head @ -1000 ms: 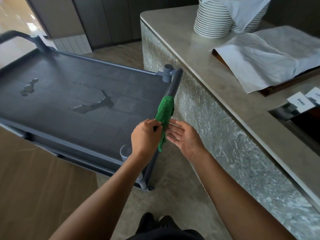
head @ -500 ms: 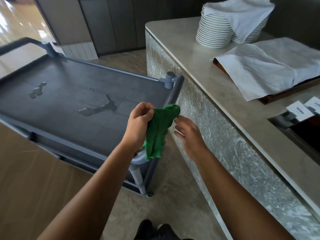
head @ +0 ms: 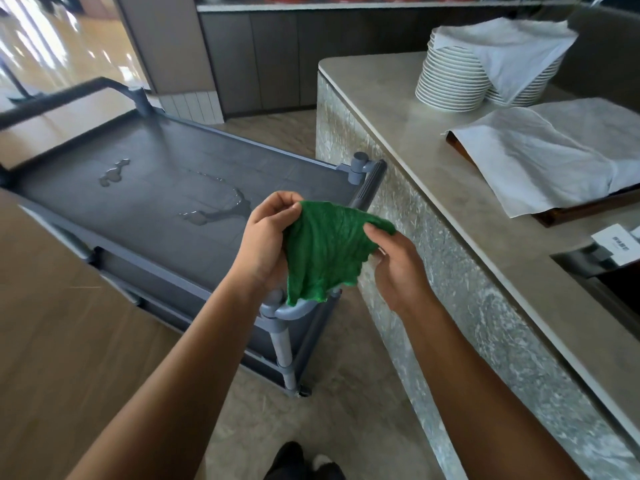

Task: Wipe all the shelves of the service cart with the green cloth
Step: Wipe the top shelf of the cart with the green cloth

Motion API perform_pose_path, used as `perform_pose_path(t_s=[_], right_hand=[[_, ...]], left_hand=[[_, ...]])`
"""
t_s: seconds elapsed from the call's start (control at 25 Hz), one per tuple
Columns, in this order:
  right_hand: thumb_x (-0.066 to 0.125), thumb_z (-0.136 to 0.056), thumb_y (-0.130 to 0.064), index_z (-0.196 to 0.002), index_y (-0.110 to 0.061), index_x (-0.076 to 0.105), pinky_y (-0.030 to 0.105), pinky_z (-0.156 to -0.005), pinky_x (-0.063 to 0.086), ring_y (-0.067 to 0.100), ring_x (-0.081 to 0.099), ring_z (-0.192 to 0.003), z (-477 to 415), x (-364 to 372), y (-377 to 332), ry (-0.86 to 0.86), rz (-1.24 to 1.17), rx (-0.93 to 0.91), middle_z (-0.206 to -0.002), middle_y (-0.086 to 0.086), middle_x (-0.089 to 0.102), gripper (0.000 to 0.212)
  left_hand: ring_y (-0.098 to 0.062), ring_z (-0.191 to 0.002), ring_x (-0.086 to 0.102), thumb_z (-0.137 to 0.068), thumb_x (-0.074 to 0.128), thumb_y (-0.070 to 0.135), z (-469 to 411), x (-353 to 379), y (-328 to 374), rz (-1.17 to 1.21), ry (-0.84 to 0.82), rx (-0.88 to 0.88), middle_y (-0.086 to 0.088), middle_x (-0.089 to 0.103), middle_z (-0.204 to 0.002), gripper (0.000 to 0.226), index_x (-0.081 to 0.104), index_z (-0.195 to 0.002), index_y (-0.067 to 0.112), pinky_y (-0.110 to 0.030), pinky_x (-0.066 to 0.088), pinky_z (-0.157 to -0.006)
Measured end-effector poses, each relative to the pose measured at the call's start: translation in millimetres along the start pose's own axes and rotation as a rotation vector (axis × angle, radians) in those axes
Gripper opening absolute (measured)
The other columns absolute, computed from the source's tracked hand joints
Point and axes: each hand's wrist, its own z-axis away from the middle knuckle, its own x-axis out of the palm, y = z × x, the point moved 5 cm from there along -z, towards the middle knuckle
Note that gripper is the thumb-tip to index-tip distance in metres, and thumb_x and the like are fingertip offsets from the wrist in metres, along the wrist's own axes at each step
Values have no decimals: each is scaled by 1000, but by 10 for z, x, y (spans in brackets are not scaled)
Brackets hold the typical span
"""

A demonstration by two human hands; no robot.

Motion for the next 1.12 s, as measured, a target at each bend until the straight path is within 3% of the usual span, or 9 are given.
perform_pose_path(t_s=[0.16, 0.36, 0.52, 0.68, 0.76, 0.84, 0.92, 1.04, 1.12], right_hand=[[74, -70, -22, -107, 9, 60, 55, -89, 50, 35, 62, -99, 60, 190, -81, -90, 45, -15, -104, 23, 63, 50], [72, -70, -18, -105, 12, 57, 63, -94, 44, 38, 61, -93, 189, 492, -30, -99, 169, -15, -101, 24, 61, 49], [72, -74, -20, -100, -3, 64, 58, -96, 45, 39, 62, -99, 247, 757, 115, -137, 223, -1, -101, 17, 66, 32], [69, -73, -15, -97, -15, 69, 55, -91, 49, 33, 66, -98, 289, 1123, 308, -123, 125, 14, -101, 11, 71, 23], [72, -73, -13, -96, -15, 70, 52, -85, 52, 33, 67, -97, 310, 1356, 432, -107, 79, 28, -100, 11, 71, 23], [71, -72, -13, -97, -14, 70, 46, -77, 55, 32, 68, -94, 337, 1590, 563, -106, 30, 42, -98, 11, 71, 24], [71, -71, -15, -94, -16, 72, 41, -71, 56, 30, 68, -92, 370, 1861, 731, -116, -11, 52, -97, 10, 72, 23], [69, -72, -16, -96, -16, 72, 42, -71, 56, 30, 68, -92, 405, 2263, 1019, -115, -57, 85, -97, 11, 72, 24], [66, -74, -17, -104, -12, 69, 46, -75, 55, 34, 67, -96, 403, 2490, 1185, -115, -77, 123, -103, 16, 70, 30]], left_hand=[[-14, -56, 55, -92, 41, -3, 103, -126, 61, 55, 6, -22, -5, 57, -67, 20, 53, -82, 8, -21, 48, -53], [-16, -59, 55, -92, 39, -4, 155, -473, 205, -1, 70, -35, -7, 56, -71, 23, 56, -82, 8, -21, 49, -54], [-18, -63, 55, -94, 40, -1, 193, -769, 301, -37, 104, -56, -9, 59, -74, 23, 59, -84, 8, -23, 51, -55], [-19, -69, 67, -96, 45, 27, 314, -1115, 414, 43, -4, -201, -10, 70, -84, 30, 68, -85, 10, -27, 55, -61], [-21, -70, 70, -94, 46, 37, 387, -1368, 481, 38, -63, -308, -10, 72, -86, 37, 67, -98, 6, -32, 57, -62], [-29, -91, 66, -87, 54, 41, 449, -1630, 505, -30, -74, -380, -17, 67, -109, 52, 57, -123, 4, -46, 56, -82], [-29, -97, 59, -81, 62, 39, 513, -1912, 528, -60, -51, -401, -18, 59, -115, 62, 48, -133, 7, -49, 48, -91], [-20, -77, 65, -75, 68, 21, 602, -2301, 646, 39, -38, -309, -7, 66, -95, 51, 52, -123, 18, -36, 55, -68], [-21, -79, 69, -75, 66, 8, 648, -2537, 762, 90, -62, -226, -8, 71, -94, 48, 57, -121, 20, -36, 57, -69]])
